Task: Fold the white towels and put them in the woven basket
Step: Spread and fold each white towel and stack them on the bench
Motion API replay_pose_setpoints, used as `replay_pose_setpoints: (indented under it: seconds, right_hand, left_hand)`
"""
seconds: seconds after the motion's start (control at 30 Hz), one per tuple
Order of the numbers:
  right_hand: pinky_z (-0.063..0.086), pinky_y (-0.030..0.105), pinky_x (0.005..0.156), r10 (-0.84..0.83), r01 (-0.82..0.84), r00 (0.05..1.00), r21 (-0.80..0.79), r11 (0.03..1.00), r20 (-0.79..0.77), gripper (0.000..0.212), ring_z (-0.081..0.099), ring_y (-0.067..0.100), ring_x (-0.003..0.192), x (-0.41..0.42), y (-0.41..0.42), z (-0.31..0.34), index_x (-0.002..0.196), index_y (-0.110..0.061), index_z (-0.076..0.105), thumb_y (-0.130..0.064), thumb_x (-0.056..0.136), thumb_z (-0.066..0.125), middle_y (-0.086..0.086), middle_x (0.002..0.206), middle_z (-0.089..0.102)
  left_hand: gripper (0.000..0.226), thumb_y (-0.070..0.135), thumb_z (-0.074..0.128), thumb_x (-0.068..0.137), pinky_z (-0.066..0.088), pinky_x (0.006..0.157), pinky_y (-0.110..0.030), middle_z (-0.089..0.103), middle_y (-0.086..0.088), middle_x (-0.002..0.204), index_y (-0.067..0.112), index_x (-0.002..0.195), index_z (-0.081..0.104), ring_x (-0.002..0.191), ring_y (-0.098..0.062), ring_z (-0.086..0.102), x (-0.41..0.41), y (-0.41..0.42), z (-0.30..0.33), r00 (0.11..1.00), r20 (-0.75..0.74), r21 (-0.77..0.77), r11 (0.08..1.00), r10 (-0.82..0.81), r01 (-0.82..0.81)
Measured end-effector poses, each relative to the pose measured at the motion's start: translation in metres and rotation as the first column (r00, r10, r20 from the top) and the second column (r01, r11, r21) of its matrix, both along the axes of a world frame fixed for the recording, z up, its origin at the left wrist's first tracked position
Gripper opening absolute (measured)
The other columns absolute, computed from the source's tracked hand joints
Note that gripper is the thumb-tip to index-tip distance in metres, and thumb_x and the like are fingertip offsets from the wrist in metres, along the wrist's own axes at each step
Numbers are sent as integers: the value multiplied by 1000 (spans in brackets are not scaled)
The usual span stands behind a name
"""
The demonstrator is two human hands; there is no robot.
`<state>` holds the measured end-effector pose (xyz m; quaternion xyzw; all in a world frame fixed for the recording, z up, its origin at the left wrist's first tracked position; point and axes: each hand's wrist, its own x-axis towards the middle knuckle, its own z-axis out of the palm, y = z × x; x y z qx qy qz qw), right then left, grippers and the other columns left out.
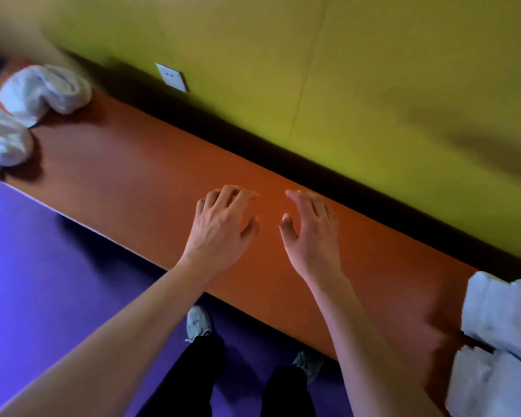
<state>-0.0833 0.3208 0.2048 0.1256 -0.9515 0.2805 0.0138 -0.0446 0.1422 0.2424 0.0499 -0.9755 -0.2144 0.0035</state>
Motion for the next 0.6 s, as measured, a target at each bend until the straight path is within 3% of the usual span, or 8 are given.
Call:
replay_pose_setpoints:
  seconds: [0.3, 0.6]
  right_hand:
    - [41, 42, 106, 114, -114, 993, -54, 992, 9, 42, 54, 22, 127, -16, -167, 36, 137, -20, 58, -25, 96, 57, 4, 136, 59]
    - [43, 40, 103, 371, -370, 929, -64, 927, 5, 40, 54, 20, 124, -54, -290, 44, 134, -19, 60, -25, 95, 54, 3, 132, 59]
  left_hand:
    - [42, 30, 61, 88, 39, 97, -40, 56, 3, 127, 27, 129, 57, 116, -25, 51, 8, -154, 32, 988, 4, 16, 988, 153, -153]
    - [38, 29, 64, 88, 41, 95, -40, 58, 3, 124, 27, 126, 58, 113, -27, 52, 12, -259, 34, 923, -49, -11, 924, 381, -382]
